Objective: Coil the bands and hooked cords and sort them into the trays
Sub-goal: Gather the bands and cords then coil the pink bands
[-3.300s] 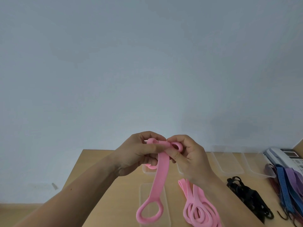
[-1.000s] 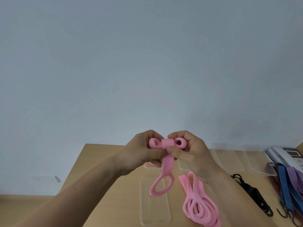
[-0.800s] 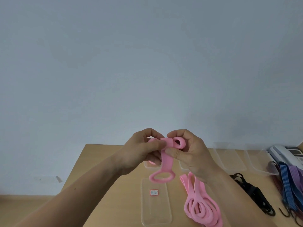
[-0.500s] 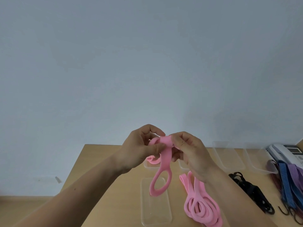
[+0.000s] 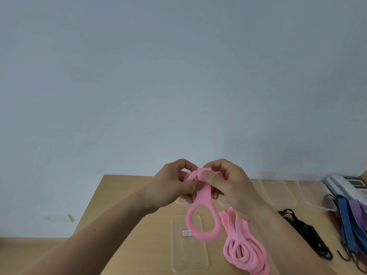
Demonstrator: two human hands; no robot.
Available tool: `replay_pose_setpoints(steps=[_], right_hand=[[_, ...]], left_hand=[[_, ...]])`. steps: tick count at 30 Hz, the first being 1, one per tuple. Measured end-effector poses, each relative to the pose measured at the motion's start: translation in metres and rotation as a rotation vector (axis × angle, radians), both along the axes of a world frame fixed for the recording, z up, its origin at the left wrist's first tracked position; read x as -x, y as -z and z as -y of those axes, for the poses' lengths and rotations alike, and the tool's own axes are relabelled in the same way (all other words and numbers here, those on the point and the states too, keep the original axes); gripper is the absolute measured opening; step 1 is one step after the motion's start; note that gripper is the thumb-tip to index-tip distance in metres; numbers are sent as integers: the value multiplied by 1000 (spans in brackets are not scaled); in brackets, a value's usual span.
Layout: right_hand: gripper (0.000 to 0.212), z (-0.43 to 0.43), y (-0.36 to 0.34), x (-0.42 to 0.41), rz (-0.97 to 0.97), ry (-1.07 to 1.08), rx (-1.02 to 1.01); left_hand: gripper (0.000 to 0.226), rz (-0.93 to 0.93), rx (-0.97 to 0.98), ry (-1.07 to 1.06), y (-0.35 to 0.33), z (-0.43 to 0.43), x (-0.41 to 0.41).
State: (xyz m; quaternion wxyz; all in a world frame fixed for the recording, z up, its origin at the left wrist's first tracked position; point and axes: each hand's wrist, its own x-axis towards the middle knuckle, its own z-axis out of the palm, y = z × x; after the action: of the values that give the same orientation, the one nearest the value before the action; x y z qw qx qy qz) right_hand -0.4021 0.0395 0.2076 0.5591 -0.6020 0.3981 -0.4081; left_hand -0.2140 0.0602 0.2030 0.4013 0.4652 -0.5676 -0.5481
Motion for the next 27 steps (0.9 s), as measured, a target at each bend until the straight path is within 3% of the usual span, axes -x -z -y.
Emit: replay_pose_setpoints(steps=[5, 9, 13, 22, 27], right_hand=[[22, -2, 3, 4, -3, -26, 8], [31, -3, 5, 5, -7, -19, 44], [37, -5, 7, 4, -31, -63, 58], [41, -9, 0, 8, 88, -66, -101], [32, -13, -4, 4, -26, -73, -123]], left_hand=[[42, -57, -71, 46, -6, -3, -1], [47, -140, -142, 80, -10, -5, -2], [53, -104, -147, 17, -8, -6, 2], [29, -30, 71, -109, -4, -7, 6], [27, 27, 175, -135, -4, -8, 7]])
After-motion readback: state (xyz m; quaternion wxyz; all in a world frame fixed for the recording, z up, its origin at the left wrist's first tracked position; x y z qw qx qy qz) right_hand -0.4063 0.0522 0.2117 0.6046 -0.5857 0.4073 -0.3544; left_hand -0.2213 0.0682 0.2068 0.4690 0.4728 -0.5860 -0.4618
